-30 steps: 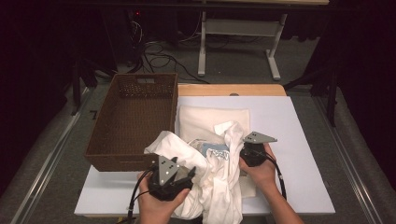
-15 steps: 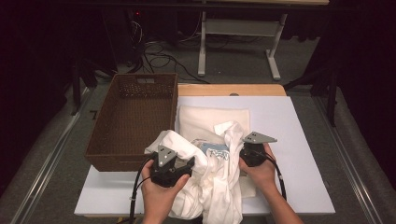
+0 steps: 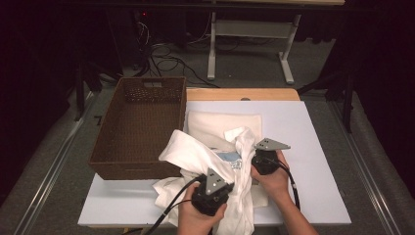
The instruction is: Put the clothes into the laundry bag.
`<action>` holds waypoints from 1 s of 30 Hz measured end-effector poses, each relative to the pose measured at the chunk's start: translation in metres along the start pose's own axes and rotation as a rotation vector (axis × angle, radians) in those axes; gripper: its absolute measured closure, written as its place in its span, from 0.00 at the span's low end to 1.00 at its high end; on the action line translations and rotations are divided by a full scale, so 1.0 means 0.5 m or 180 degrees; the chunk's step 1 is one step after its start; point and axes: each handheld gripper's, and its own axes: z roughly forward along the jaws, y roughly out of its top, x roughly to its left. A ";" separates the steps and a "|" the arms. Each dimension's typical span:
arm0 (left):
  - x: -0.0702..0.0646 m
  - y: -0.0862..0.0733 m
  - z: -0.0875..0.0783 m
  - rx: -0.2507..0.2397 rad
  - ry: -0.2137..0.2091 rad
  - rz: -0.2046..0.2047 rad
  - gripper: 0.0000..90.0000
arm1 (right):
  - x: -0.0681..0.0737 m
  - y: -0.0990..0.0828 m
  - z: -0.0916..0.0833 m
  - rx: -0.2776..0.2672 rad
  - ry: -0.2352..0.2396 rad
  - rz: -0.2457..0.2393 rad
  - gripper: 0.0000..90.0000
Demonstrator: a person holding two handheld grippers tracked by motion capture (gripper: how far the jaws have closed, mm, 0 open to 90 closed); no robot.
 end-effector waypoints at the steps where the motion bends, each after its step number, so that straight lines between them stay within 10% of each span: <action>1: -0.003 -0.010 0.011 0.0057 -0.0041 0.0024 0.96 | -0.001 0.000 0.000 0.0003 0.0001 -0.0001 0.98; 5: -0.018 -0.028 0.005 0.0012 -0.0109 0.0222 0.88 | -0.001 0.001 -0.003 -0.0004 0.0001 0.0022 0.98; 13: 0.043 -0.012 -0.108 -0.0348 0.0045 0.0127 0.48 | -0.001 0.000 0.001 -0.0004 0.0014 -0.0005 0.98; 20: 0.108 0.013 -0.164 -0.0733 0.0759 -0.0023 0.39 | -0.001 0.000 0.001 0.0009 0.0010 -0.0030 0.98; 27: 0.124 0.038 -0.055 -0.0134 0.0563 -0.0125 0.27 | 0.002 0.000 0.001 0.0022 0.0012 -0.0004 0.98; 30: 0.128 0.024 -0.006 0.0124 0.0402 -0.0382 0.40 | 0.002 -0.001 0.001 0.0011 0.0019 -0.0026 0.98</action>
